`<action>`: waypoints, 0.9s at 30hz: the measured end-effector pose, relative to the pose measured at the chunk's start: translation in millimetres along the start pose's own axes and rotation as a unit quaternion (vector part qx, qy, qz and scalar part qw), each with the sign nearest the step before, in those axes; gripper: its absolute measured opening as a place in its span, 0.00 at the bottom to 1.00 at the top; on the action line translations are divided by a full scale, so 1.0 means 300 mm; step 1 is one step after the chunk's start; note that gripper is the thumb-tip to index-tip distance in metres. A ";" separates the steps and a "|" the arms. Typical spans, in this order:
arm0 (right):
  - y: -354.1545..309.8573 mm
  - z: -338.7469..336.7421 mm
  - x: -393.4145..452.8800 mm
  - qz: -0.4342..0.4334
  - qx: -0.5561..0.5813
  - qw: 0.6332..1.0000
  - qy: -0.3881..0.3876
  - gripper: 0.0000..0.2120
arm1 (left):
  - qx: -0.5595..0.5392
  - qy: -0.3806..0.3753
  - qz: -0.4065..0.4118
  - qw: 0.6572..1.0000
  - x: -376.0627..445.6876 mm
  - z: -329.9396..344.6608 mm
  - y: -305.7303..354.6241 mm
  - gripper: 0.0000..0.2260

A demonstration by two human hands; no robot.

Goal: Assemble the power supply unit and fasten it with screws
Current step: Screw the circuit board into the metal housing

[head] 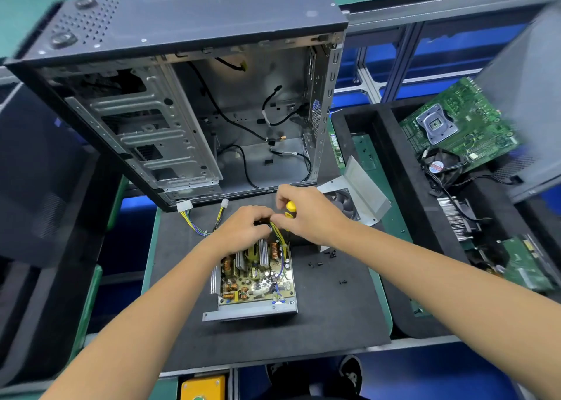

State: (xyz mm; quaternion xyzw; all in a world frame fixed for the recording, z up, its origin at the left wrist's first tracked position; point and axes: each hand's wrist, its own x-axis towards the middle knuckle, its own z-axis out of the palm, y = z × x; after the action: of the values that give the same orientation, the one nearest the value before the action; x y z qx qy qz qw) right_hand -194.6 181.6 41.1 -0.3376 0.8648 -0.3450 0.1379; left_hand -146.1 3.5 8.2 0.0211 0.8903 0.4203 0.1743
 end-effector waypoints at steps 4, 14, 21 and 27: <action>-0.037 -0.031 0.024 -0.068 -0.118 0.987 -0.088 0.12 | -0.034 -0.006 0.009 0.999 -0.006 -0.009 0.010 0.13; -0.108 -0.057 0.042 -0.089 -0.238 0.950 -0.181 0.04 | -0.019 0.000 0.004 1.000 0.000 -0.012 0.001 0.14; -0.157 -0.044 0.047 -0.116 -0.428 0.887 -0.127 0.08 | -0.018 0.002 0.009 1.000 -0.010 -0.010 0.004 0.16; -0.151 -0.081 0.033 -0.094 -0.360 0.900 -0.226 0.05 | -0.018 0.001 0.008 1.000 -0.012 -0.011 0.013 0.16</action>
State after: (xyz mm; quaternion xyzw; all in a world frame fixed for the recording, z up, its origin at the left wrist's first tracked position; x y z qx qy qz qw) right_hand -191.2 162.8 89.9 -0.5127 0.8400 0.0637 0.1660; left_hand -144.0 2.9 14.1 0.0246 0.8827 0.4373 0.1706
